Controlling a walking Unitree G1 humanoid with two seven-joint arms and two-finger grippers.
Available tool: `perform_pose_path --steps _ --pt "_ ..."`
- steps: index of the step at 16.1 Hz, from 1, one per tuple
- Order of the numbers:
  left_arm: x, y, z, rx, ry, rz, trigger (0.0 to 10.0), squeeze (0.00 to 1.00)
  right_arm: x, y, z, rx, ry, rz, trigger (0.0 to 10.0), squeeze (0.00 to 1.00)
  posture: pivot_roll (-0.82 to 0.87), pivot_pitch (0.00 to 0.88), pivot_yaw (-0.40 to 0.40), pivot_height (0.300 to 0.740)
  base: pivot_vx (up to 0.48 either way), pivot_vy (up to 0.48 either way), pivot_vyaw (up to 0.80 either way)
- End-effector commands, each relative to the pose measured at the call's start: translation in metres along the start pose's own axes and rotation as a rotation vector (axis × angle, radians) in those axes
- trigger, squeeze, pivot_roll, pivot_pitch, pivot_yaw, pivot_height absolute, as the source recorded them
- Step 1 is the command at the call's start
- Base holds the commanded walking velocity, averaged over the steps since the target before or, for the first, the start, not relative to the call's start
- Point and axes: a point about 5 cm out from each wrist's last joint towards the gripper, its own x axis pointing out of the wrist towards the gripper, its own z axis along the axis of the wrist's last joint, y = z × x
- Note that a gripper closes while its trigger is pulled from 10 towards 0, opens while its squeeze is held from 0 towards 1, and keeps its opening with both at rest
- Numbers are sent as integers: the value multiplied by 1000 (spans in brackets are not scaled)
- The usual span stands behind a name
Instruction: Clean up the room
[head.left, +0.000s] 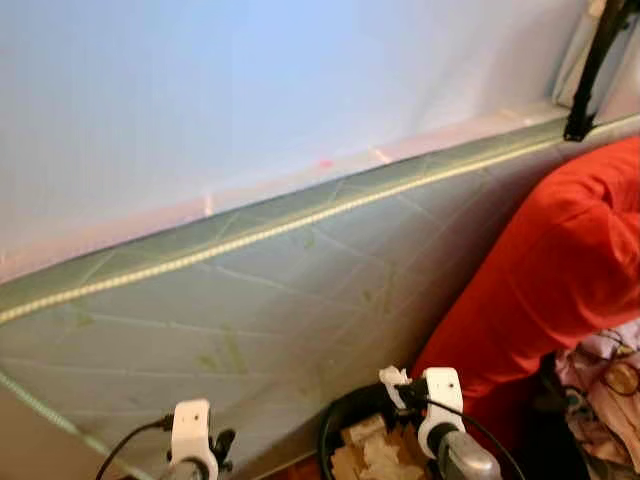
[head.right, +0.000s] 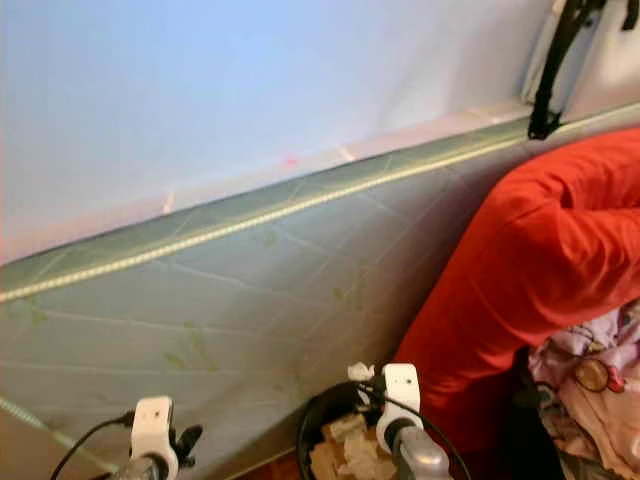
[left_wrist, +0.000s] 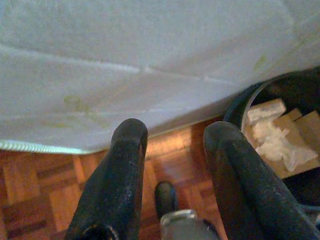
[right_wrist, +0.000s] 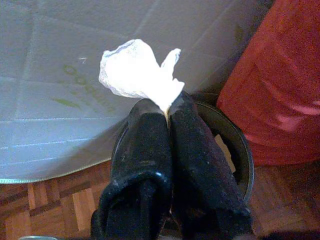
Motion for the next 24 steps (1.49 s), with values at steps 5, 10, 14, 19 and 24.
perform_pose_path --steps 5,10,14,19,24 --pt "7 -15 49 -25 -250 -62 10000 0 1 -16 9 47 -18 -123 10000 0 -21 33 26 740 0 0 0" --pt "-2 -13 52 -40 -352 -48 10000 0 2 -14 14 63 -50 -112 10000 0 -15 43 21 740 0 0 0" --pt "-21 -8 37 -22 -385 -42 10000 0 5 -11 29 80 -140 -90 10000 0 -8 64 21 740 0 0 0" --pt "-27 -17 46 -29 -425 -66 10000 0 9 -5 37 82 -153 -101 10000 0 1 76 23 740 0 0 0" --pt "-32 -17 54 -24 -433 -74 10000 0 10 -7 45 81 -171 -130 10000 0 23 82 28 740 0 0 0"
